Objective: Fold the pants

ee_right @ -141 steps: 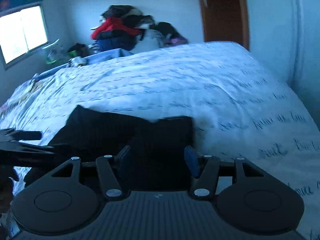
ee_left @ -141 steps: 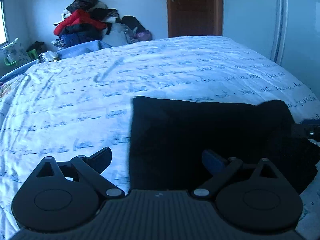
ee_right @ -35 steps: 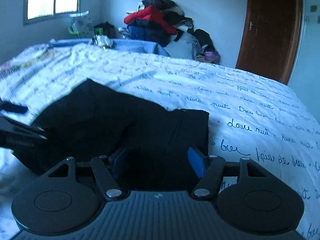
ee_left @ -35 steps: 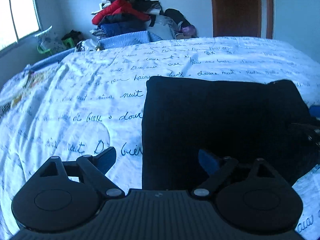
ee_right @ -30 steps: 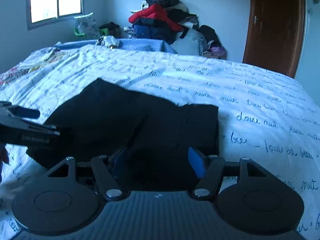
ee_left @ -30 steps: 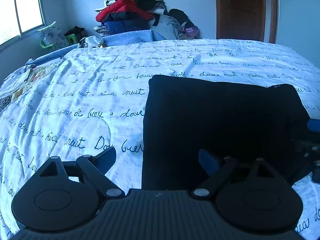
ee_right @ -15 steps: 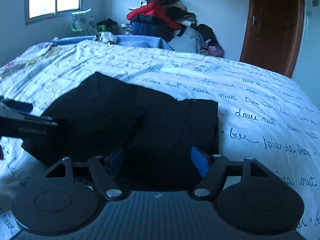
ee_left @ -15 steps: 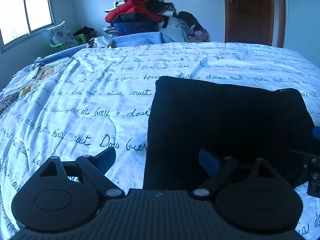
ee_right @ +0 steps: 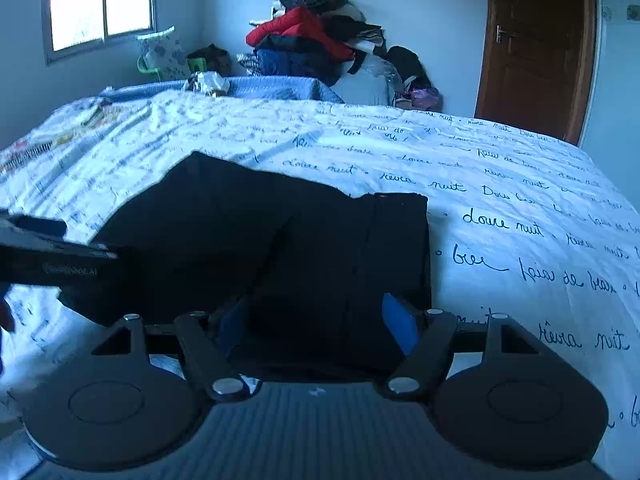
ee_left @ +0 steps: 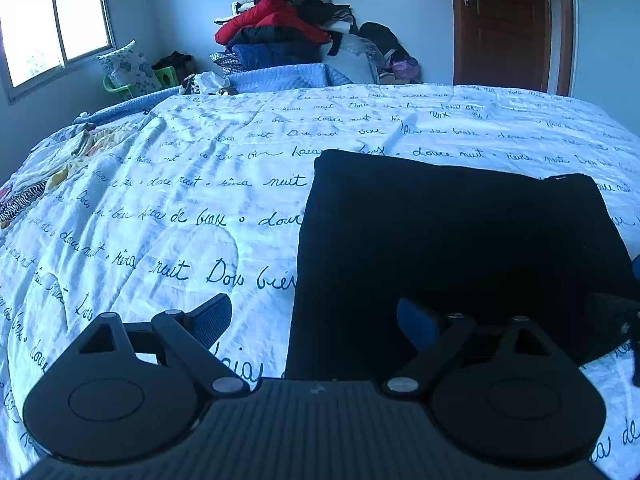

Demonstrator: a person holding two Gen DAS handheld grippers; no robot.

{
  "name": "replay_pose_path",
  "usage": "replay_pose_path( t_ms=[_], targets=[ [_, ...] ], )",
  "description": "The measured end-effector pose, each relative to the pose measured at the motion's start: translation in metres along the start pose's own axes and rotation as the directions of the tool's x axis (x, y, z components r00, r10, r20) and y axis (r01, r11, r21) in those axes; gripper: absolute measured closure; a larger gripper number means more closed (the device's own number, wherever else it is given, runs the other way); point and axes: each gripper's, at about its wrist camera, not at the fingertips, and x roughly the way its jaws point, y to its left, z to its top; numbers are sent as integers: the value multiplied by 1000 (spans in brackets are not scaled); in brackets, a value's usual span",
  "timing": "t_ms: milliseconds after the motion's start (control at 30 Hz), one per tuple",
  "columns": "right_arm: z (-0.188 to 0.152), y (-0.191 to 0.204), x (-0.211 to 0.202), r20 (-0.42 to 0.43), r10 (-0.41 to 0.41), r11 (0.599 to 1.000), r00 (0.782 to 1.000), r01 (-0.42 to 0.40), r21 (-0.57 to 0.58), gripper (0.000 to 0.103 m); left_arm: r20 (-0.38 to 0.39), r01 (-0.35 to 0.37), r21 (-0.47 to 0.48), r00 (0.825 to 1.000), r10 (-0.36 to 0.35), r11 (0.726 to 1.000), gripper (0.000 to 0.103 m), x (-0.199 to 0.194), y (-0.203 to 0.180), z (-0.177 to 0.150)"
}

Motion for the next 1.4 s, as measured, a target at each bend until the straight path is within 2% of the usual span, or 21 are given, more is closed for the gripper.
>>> replay_pose_path(
  t_ms=[367,500,567,1000,1100,1167,1200,1267,1300,1333,1400],
  targets=[
    [-7,3,-31,-15,50,998,999,-49,49,28,-17,14,-23,1000,-14,1000,11,-16,5,-10],
    [-17,4,-47,-31,85,993,996,-83,79,20,-15,24,-35,1000,-25,999,8,-27,8,-20],
    [-23,7,-54,-37,94,992,995,-90,87,19,-18,29,-34,999,-29,999,7,-32,9,-25],
    [-43,17,-74,-105,59,993,993,-47,112,19,-58,57,-39,997,-60,998,7,-47,10,-46],
    [-45,19,-79,-170,49,992,984,-28,126,19,-64,60,-42,996,-62,997,7,-50,12,-48],
    [-45,18,-81,-213,77,987,974,-45,154,19,-70,61,-50,995,-64,997,7,-50,14,-50],
    [-45,15,-83,-221,122,979,968,-80,189,19,-72,62,-54,995,-65,997,7,-50,14,-50],
    [-43,8,-84,-195,228,942,954,-165,293,18,-75,56,-57,995,-60,997,7,-48,14,-53],
    [-42,6,-82,-177,243,929,954,-176,325,12,-76,53,-56,995,-57,997,7,-47,14,-53],
    [-41,7,-79,-172,219,933,961,-154,327,9,-79,50,-52,995,-54,997,7,-46,13,-55],
    [-41,12,-67,-171,105,955,980,-51,291,8,-78,46,-48,996,-50,998,7,-44,12,-58]
  ],
)
